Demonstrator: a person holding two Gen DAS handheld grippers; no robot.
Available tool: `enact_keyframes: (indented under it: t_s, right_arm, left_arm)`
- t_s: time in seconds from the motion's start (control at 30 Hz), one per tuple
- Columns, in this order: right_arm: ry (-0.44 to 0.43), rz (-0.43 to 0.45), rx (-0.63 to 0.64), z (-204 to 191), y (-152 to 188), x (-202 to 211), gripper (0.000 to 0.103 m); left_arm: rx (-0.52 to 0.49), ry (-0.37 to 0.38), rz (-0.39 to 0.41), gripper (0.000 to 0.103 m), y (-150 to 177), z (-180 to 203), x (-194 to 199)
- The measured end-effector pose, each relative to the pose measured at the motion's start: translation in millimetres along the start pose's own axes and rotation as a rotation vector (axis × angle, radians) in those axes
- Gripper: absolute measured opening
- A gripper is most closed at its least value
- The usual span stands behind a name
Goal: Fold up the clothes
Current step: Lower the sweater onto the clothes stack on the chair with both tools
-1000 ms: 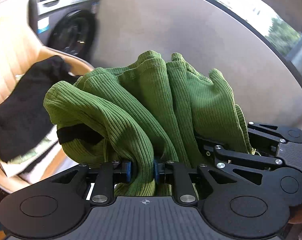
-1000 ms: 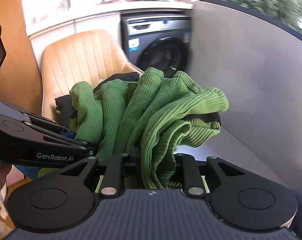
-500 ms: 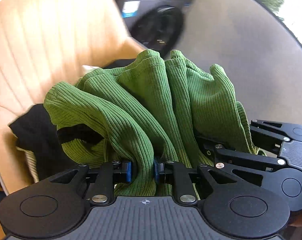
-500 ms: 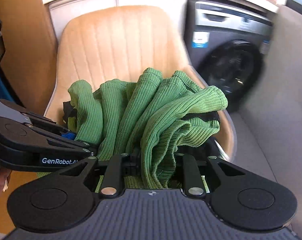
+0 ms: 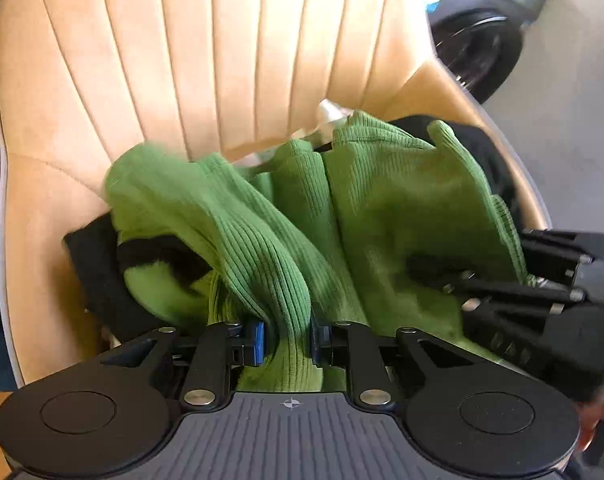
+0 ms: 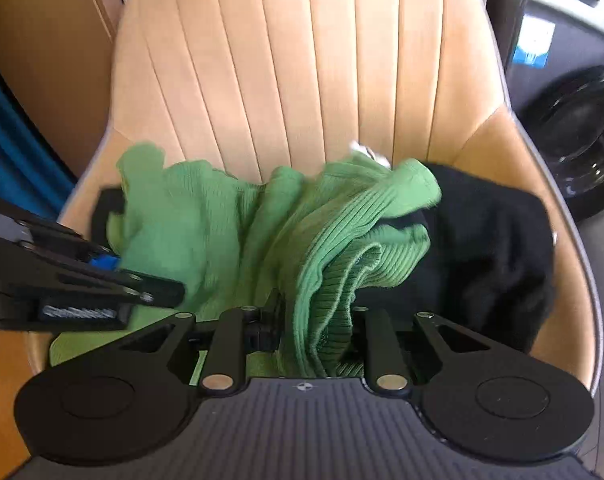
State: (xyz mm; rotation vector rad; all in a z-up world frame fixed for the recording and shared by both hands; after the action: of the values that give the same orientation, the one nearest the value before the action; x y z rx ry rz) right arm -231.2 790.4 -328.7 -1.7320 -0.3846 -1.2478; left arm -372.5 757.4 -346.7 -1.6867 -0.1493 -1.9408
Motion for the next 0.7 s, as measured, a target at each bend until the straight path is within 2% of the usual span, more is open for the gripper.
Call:
enact_keyframes:
  t_s: [0.13, 0.3, 0.47, 0.6, 0.7]
  right_arm:
    - [-0.011, -0.016, -0.027, 24.8, 6.0, -4.7, 0.022]
    - [-0.01, -0.01, -0.08, 57.6, 11.9, 10.8, 0.022]
    - [0.035, -0.002, -0.141, 93.1, 20.1, 29.1, 0.022]
    - [0.086, -0.019, -0.161, 116.3, 26.6, 37.2, 0.022]
    - [0.092, -0.031, -0.175, 123.1, 31.4, 33.5, 0.022]
  left_arm:
    - [0.012, 0.003, -0.013, 0.018, 2.7, -9.3, 1.4]
    - [0.004, -0.007, -0.025, 0.018, 12.6, -21.4, 21.2]
    - [0.02, -0.023, -0.055, 0.018, 13.0, -39.1, 31.9]
    - [0.013, -0.009, -0.076, 0.019, 19.0, -44.1, 26.9]
    - [0.003, -0.02, -0.08, 0.02, 21.8, -40.4, 17.7]
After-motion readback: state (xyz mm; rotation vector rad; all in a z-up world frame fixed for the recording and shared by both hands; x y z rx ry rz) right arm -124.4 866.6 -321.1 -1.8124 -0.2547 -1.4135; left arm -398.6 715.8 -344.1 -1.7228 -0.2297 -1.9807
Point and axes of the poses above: each gripper's, at about its wrist camera, not at the fingertips, and x roughly against the way its jaws point, z to its right, y to its underside, the point moved 6 cm from there along -x, roughly the way its jaws point, and after that the axes turned 9 degrees about x, right-handed, at the moved point
